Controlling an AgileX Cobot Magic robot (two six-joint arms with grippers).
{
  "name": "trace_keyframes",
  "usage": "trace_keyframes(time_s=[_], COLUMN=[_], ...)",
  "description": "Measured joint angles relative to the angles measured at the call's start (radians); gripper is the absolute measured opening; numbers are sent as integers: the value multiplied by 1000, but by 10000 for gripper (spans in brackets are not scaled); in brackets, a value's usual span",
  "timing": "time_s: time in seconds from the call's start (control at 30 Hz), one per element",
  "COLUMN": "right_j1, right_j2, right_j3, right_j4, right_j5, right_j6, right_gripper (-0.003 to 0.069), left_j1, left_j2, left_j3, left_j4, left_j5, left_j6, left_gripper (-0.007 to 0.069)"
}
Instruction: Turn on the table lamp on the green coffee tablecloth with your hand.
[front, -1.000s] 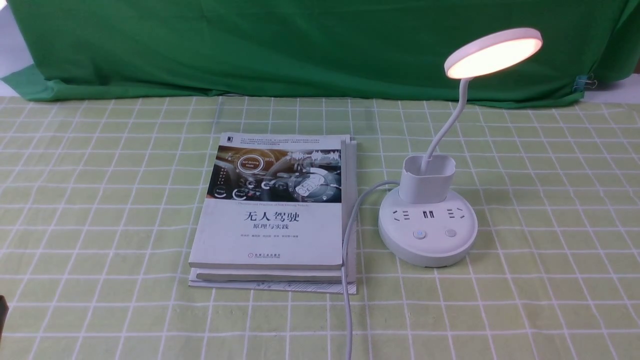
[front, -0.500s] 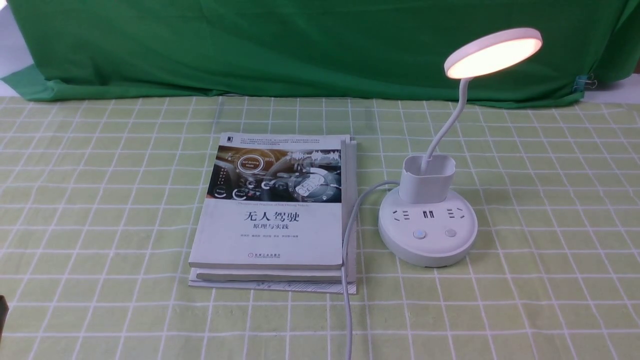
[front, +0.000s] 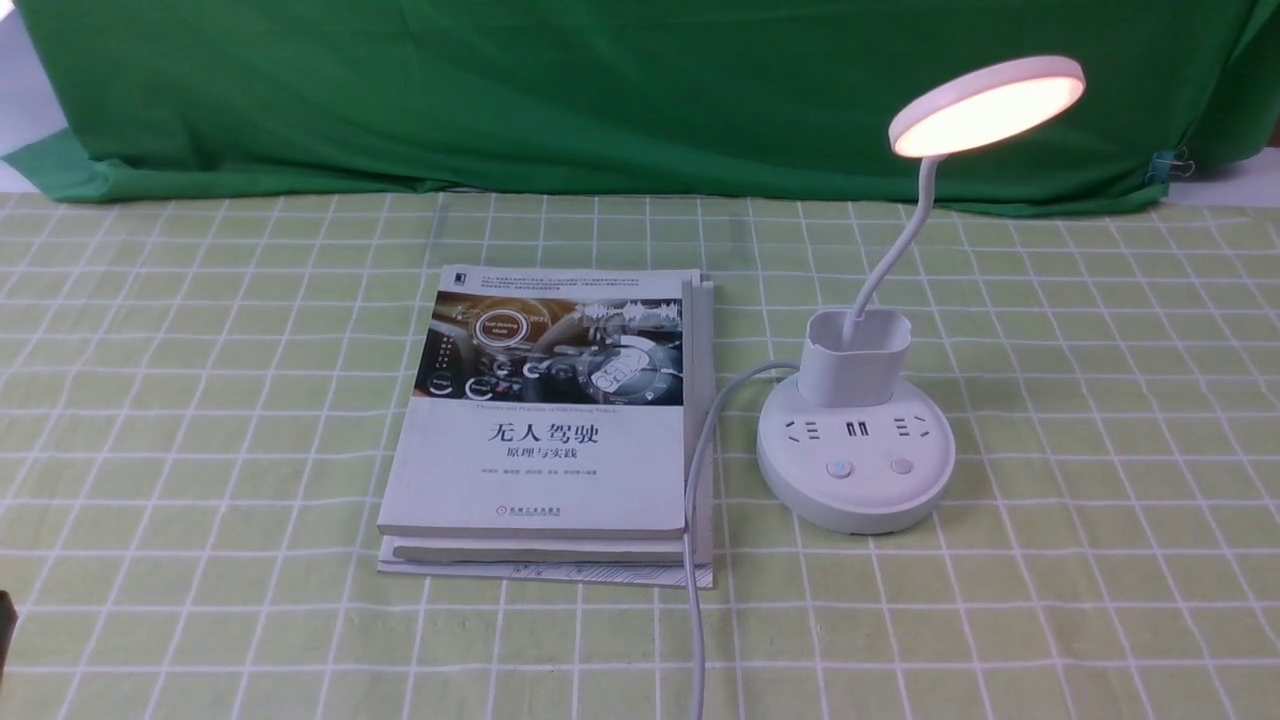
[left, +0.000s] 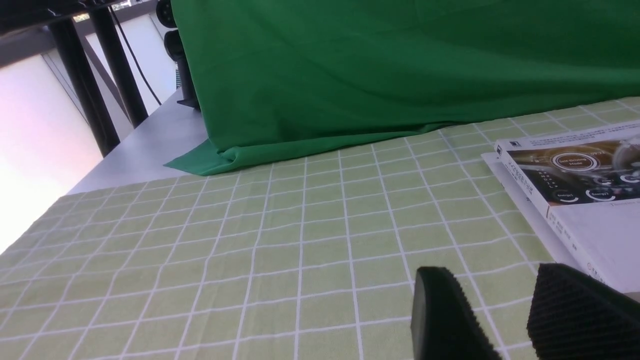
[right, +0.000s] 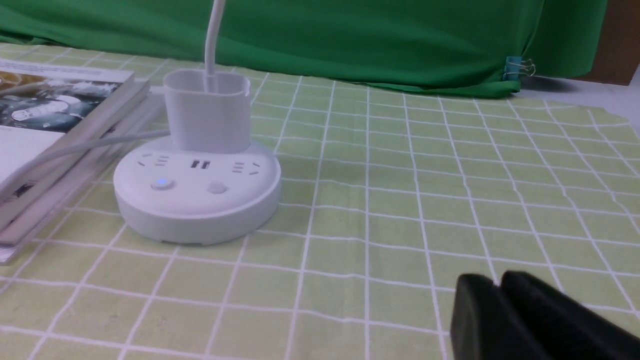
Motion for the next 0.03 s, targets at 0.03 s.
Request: trace_keyframes(time_s=[0.03], right_j1=[0], right_j2=[0], right_j3=[0], right_j4=[0], right_j5=[0], right_j6=[0], right_gripper=[109], left_j1=[0], left_j2=[0], left_j3=[0], left_j4=[0], left_j5=[0], left_j6=[0], left_gripper=[242])
